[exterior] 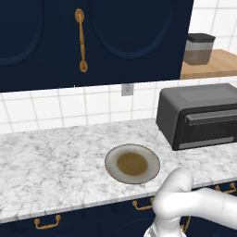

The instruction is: Pick up the kebab skewer and baguette bread, and place them inside the toaster oven. Close the toaster oven door and start by setting the timer.

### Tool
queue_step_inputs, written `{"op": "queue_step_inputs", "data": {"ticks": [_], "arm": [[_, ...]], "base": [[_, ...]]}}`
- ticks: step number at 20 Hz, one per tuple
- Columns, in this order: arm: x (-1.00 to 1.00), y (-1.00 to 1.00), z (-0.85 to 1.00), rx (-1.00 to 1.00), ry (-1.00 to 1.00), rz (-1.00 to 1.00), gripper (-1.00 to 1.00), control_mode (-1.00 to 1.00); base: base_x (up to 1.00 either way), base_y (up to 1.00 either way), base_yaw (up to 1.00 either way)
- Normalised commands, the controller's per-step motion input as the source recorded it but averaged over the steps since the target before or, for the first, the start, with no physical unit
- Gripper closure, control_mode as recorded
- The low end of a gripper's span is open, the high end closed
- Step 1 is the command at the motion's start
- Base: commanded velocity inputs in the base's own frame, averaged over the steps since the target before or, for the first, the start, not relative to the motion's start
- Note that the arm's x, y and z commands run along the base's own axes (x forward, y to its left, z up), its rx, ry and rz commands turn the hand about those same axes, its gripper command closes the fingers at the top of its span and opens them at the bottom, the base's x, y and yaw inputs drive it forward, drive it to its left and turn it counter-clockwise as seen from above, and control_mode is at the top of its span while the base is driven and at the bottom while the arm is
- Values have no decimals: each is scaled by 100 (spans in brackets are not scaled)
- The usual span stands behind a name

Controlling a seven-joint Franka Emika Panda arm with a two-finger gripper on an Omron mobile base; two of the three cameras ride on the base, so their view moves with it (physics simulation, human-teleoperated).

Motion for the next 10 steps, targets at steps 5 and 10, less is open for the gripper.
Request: {"op": "queue_step_inputs", "data": {"ticks": [5,10], "arm": [[0,-1,0,2,0,0,100,-100],[0,-1,-2,14,0,-7,100,-100]], "base": [[0,0,0],[0,0,0]]}}
